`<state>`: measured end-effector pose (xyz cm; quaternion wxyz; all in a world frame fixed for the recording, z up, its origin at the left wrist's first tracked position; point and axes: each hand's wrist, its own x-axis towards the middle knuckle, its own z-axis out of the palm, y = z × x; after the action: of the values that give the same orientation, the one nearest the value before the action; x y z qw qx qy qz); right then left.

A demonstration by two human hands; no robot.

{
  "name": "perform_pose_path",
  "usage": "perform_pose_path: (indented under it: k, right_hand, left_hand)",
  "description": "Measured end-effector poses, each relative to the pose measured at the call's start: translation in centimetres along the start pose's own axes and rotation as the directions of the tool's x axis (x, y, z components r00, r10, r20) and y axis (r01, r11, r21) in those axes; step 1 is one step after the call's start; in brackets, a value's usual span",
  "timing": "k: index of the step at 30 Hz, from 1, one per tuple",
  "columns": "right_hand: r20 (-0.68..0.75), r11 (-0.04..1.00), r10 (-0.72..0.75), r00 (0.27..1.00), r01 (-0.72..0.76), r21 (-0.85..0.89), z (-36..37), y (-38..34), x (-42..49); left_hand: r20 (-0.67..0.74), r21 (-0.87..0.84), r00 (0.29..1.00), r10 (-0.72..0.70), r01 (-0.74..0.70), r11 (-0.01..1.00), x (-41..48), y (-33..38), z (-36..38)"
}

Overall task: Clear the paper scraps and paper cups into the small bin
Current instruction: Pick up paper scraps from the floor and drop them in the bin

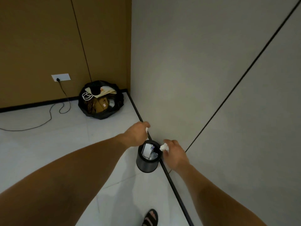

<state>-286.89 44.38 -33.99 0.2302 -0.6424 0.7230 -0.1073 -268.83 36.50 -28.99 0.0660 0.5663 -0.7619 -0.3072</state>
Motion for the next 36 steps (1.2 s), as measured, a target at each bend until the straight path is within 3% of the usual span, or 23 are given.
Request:
perform_pose_path:
  k: [7, 15, 20, 27, 32, 36]
  right_hand:
    - [0.08, 1.0, 0.004, 0.997, -0.004, -0.009, 0.4, 2.0, 11.7]
    - [0.175, 0.985, 0.161, 0.971, -0.168, 0.026, 7.9, 4.3, 22.4]
    - [0.196, 0.957, 0.272, 0.942, -0.286, 0.045, 16.6, 7.6, 28.4]
    - [0.178, 0.887, 0.43, 0.885, -0.451, 0.1, 30.9, 16.4, 35.0]
    - [0.171, 0.904, 0.417, 0.893, -0.427, 0.028, 40.4, 22.9, 38.2]
    - [0.171, 0.951, 0.302, 0.938, -0.283, -0.126, 45.2, 25.6, 38.1]
  left_hand:
    - [0.111, -0.035, 0.993, -0.05, 0.054, 0.998, 11.2, -2.2, 1.0]
    - [0.284, -0.057, 0.959, -0.02, 0.038, 0.998, 24.6, -8.7, 5.3]
    - [0.372, -0.085, 0.928, -0.018, 0.053, 0.995, 31.3, -14.7, 12.9]
    - [0.331, -0.133, 0.944, 0.005, 0.041, 0.99, 38.1, -22.9, 28.4]
    - [0.27, 0.045, 0.951, 0.148, -0.166, 0.985, 40.5, -29.3, 39.2]
    - [0.382, 0.312, 0.906, 0.18, -0.31, 0.898, 41.4, -33.5, 43.5]
